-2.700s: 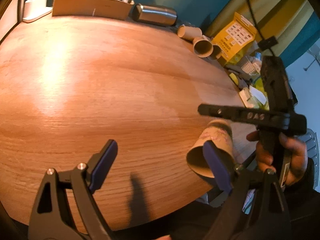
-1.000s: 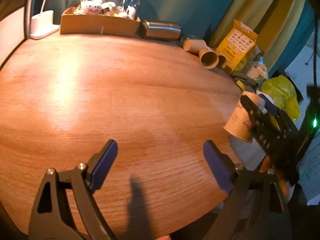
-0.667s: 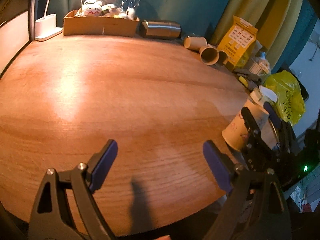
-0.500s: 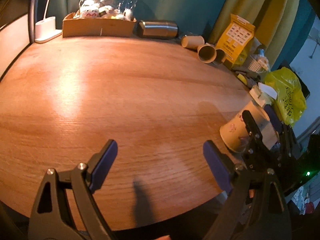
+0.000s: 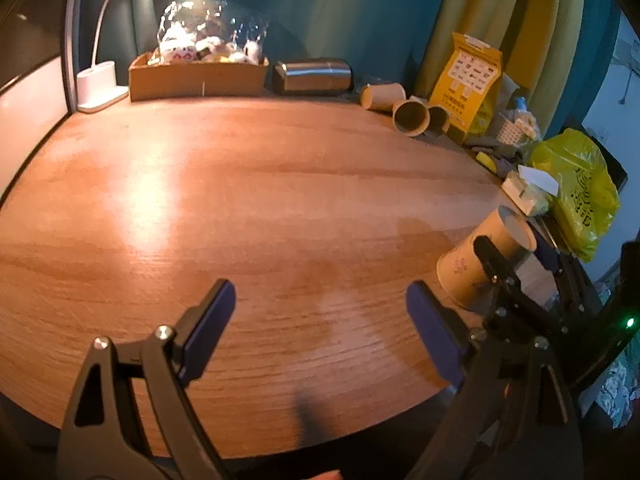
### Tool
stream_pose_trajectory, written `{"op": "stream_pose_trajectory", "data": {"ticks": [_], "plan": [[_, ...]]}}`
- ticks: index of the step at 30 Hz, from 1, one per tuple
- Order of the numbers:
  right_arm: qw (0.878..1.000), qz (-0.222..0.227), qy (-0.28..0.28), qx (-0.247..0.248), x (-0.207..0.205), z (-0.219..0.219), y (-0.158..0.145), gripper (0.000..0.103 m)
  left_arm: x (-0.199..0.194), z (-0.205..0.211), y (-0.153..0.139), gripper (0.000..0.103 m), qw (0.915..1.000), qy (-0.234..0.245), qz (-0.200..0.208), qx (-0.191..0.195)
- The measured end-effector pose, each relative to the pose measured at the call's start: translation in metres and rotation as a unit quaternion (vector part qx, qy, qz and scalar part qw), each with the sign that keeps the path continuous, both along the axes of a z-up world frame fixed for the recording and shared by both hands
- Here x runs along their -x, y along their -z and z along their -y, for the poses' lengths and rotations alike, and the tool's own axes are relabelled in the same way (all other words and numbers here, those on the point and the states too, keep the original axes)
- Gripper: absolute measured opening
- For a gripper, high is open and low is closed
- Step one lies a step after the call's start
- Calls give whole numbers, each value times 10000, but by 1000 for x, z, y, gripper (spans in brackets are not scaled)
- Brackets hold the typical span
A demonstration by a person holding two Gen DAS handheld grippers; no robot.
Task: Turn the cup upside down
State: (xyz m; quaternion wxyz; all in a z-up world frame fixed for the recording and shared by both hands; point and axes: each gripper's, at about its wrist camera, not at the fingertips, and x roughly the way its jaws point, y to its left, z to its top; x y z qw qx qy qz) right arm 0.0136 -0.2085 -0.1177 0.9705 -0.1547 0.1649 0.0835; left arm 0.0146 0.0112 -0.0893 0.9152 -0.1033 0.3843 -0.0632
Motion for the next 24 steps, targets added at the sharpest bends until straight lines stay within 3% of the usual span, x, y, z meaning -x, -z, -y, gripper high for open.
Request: {"op": "stream_pose_trajectory", "data": {"ticks": [5,14,17,24], "plan": [[9996,99,6,-253,10,4,-18,77,7,5,-13,89,9997,32,235,-107],[9959,-135,80,-889,28,23,-60,77,32,17,-46,89,9960,23,859,-247],[9956,-91,124,-920,37,27,-69,77,45,21,-56,89,9930,-102,1096,-422],[9948,119,131,-1006,64,33,-86,77,68,24,-66,89,9900,-147,1334,-425]]}}
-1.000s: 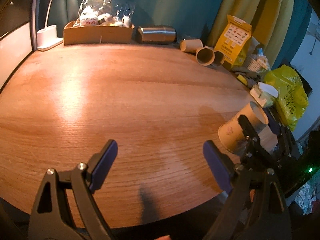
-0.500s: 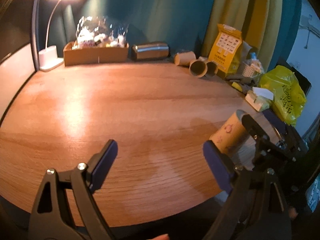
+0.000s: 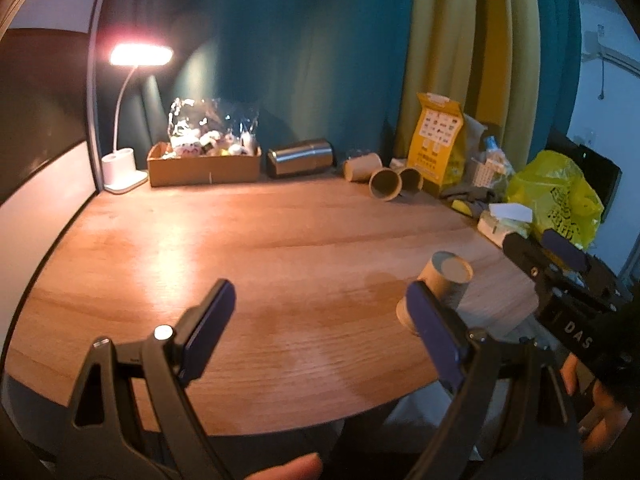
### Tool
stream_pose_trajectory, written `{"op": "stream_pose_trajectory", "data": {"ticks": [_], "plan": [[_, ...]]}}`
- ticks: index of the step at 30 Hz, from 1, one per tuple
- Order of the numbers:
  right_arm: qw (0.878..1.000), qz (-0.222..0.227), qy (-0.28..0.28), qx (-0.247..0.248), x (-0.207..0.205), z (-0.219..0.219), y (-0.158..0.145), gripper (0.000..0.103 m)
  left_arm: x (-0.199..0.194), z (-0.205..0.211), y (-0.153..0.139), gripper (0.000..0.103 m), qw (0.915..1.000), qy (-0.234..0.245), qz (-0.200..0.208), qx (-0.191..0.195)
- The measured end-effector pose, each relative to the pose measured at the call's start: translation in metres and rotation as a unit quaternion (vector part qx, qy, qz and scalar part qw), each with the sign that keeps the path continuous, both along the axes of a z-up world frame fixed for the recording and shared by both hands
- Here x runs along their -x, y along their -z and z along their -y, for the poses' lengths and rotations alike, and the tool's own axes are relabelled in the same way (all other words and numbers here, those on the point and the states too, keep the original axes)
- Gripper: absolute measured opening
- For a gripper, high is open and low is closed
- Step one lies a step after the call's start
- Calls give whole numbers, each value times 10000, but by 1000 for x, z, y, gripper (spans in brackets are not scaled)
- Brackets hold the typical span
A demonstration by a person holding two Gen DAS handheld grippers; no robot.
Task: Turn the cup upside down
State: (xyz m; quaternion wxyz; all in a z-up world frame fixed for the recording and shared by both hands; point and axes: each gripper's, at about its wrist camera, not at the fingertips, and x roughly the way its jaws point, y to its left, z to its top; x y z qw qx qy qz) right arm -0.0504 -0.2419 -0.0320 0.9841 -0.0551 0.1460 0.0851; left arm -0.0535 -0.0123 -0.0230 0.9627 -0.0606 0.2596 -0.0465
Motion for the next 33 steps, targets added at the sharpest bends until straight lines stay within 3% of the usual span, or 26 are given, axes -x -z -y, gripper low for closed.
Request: {"op": "stream_pose_trajectory", "data": {"ticks": [2,4,13,33], "plan": [[10000,0,-12,-18,6,1,-3,77,8,0,-3,89,9999,-28,106,3],[10000,-20,-38,-68,11,1,-6,77,14,0,-6,96,9998,-29,198,3],[9999,-105,-45,-124,20,2,-13,77,28,-3,-15,96,9991,-89,422,-20],[9998,-145,21,-167,18,9,-12,77,27,-3,-16,97,9994,-36,356,-9]]}}
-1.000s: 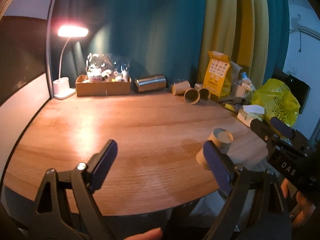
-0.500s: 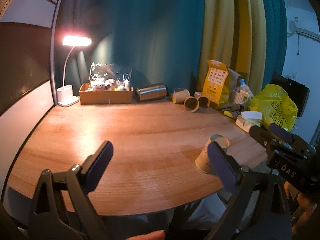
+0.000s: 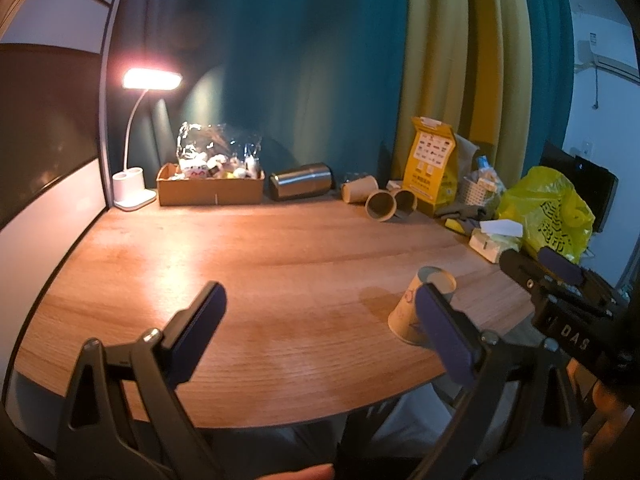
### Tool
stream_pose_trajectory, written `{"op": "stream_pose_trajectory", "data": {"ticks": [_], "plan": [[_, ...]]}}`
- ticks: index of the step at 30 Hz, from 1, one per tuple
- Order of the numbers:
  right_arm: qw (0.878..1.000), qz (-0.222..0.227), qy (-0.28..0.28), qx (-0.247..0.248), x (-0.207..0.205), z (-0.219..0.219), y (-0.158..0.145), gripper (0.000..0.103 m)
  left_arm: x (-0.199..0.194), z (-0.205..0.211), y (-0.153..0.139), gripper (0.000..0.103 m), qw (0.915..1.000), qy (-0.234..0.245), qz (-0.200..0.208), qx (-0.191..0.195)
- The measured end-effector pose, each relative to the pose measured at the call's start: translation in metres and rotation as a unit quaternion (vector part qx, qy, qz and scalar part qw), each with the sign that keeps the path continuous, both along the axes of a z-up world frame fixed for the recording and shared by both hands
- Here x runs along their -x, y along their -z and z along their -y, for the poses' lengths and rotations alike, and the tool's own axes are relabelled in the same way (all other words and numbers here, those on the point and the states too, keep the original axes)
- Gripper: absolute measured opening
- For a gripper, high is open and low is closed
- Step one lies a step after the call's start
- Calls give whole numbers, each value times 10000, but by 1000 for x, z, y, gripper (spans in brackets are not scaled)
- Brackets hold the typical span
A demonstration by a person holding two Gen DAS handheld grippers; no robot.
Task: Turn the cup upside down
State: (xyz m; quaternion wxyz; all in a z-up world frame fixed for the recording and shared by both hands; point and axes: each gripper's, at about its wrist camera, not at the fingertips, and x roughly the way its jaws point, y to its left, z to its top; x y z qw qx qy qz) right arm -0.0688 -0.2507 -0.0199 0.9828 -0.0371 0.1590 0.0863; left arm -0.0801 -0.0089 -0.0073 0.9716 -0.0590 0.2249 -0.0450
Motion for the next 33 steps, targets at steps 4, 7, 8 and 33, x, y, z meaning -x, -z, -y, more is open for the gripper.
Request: {"op": "stream_pose_trajectory", "data": {"ticks": [4,7,8,33], "plan": [[10000,0,37,-7,0,1,-1,77,0,0,0,97,10000,6,1,2],[10000,5,43,-19,0,2,-1,77,2,0,-1,97,10000,1,4,4],[10000,3,37,-14,0,2,-1,77,1,0,-1,97,10000,12,1,6],[10000,-57,70,-36,-1,4,0,77,7,2,-6,97,10000,15,62,10]]}}
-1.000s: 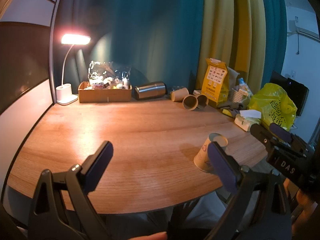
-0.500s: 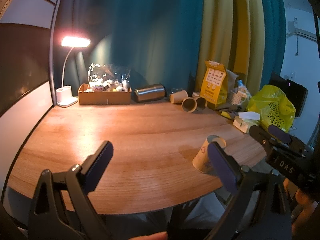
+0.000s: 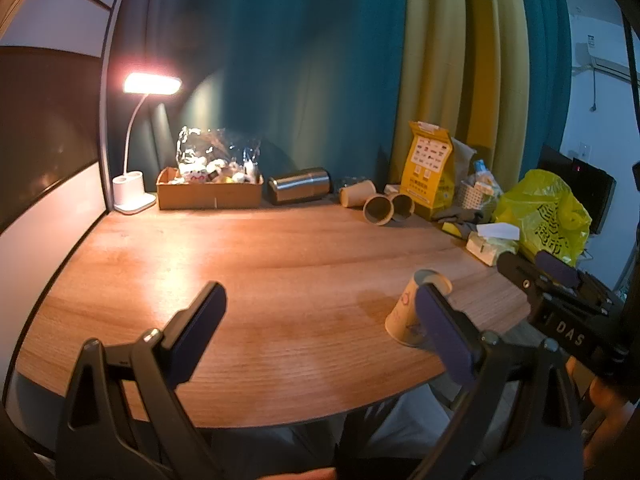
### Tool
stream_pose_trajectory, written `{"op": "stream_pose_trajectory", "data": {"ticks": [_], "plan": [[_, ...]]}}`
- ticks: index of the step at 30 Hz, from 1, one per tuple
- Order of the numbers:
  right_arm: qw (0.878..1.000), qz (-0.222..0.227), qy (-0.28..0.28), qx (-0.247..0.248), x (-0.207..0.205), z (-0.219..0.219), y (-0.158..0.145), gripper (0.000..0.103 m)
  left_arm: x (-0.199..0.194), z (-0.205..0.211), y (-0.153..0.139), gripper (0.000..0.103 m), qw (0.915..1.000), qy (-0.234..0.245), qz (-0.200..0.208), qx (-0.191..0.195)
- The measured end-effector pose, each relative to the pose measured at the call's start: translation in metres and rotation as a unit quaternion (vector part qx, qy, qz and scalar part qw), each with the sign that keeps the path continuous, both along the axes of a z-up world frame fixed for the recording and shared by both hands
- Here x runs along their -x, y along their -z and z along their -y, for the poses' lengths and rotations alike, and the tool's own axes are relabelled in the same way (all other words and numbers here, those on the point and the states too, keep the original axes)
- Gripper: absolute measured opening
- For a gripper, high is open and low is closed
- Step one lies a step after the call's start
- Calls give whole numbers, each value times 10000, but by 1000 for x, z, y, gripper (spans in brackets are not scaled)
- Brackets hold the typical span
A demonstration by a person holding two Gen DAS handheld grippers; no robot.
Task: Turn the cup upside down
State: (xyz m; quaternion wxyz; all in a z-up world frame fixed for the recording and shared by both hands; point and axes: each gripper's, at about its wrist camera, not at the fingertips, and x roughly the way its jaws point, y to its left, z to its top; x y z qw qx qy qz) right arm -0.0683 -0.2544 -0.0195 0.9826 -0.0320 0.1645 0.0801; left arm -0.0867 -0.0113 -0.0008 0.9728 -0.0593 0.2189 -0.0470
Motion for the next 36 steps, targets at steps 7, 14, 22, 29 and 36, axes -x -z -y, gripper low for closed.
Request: {"op": "stream_pose_trajectory", "data": {"ticks": [7,14,22,29,36], "plan": [[10000,-11,-1,-5,0,0,0,77,0,-1,-1,97,10000,-5,4,-2],[10000,4,7,-17,1,1,0,78,1,-1,-1,97,10000,-8,12,-4],[10000,-17,4,-14,0,1,0,77,1,-2,-2,97,10000,-13,3,2],[10000,-22,8,-13,1,0,1,77,0,-3,-2,97,10000,-20,-5,2],[10000,-26,10,-15,1,0,1,77,0,-3,-2,97,10000,-9,2,-7]]}}
